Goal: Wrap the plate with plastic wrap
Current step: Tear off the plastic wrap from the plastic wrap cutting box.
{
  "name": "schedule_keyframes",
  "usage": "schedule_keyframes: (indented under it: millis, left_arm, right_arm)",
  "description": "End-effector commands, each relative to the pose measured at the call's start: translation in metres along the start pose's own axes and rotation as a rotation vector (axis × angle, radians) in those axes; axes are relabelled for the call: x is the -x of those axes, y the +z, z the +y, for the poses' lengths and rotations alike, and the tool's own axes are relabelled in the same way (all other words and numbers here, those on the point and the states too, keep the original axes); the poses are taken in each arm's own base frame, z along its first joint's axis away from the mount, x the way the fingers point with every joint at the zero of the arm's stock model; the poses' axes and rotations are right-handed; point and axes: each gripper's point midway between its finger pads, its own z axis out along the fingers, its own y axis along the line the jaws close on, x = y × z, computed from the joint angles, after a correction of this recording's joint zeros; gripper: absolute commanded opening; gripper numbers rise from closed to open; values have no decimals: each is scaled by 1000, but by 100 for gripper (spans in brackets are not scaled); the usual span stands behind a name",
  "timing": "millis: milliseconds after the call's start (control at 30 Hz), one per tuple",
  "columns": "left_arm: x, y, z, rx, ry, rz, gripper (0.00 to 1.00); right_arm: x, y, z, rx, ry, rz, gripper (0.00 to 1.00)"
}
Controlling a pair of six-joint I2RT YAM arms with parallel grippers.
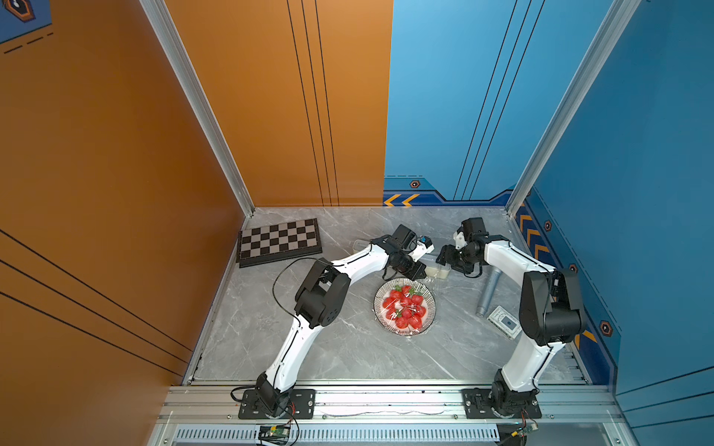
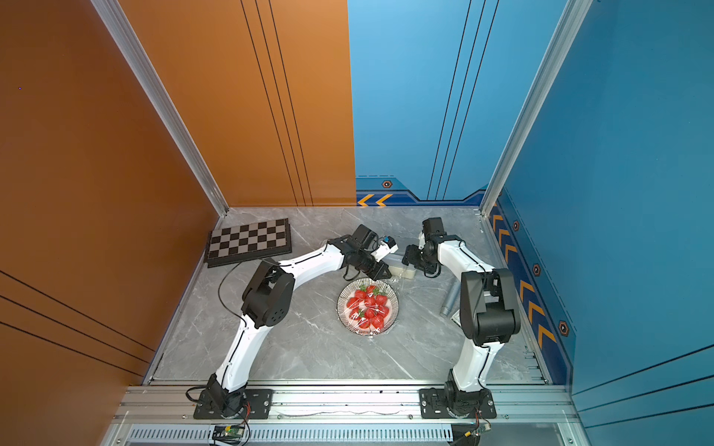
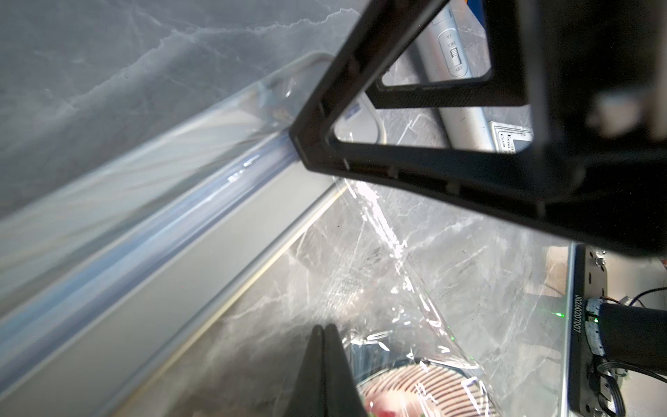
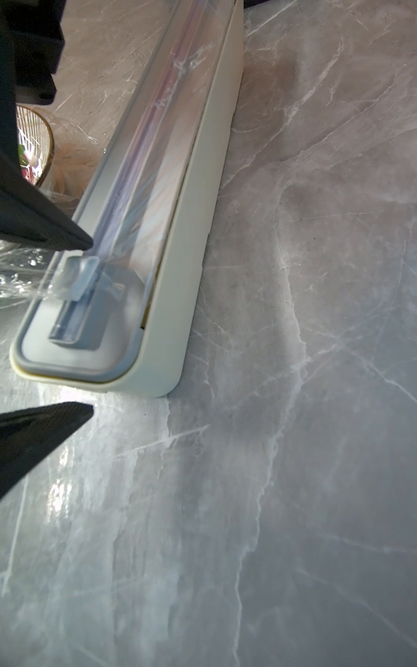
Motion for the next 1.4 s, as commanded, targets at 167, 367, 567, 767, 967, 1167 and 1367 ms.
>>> schedule_keyframes:
  millis: [167, 367, 567, 767, 967, 1167, 1367]
  left_arm:
    - [-12, 1, 14, 32, -30, 30, 0]
    - [-18, -1, 22, 59, -44, 38, 0]
    - [-26, -3, 36, 113, -65, 51, 0]
    - [-37, -5, 48, 142, -95, 67, 0]
    - [-43, -6, 50, 156, -95, 80, 0]
    - [-53, -9, 52, 171, -97, 97, 0]
    - [-63, -15, 52, 186, -97, 114, 0]
  right_arm:
    - [11, 3, 0, 1, 9, -3, 67]
    - [5, 6, -4, -9, 16, 13, 62]
    - [-2, 6, -9, -12, 20, 23, 55]
    - [-2, 1, -13, -1, 15, 16, 48]
    - [-4, -2, -19, 17, 14, 17, 43]
    - [-4, -5, -25, 24, 16, 11, 42]
    - [-3, -7, -28, 29, 10, 6, 42]
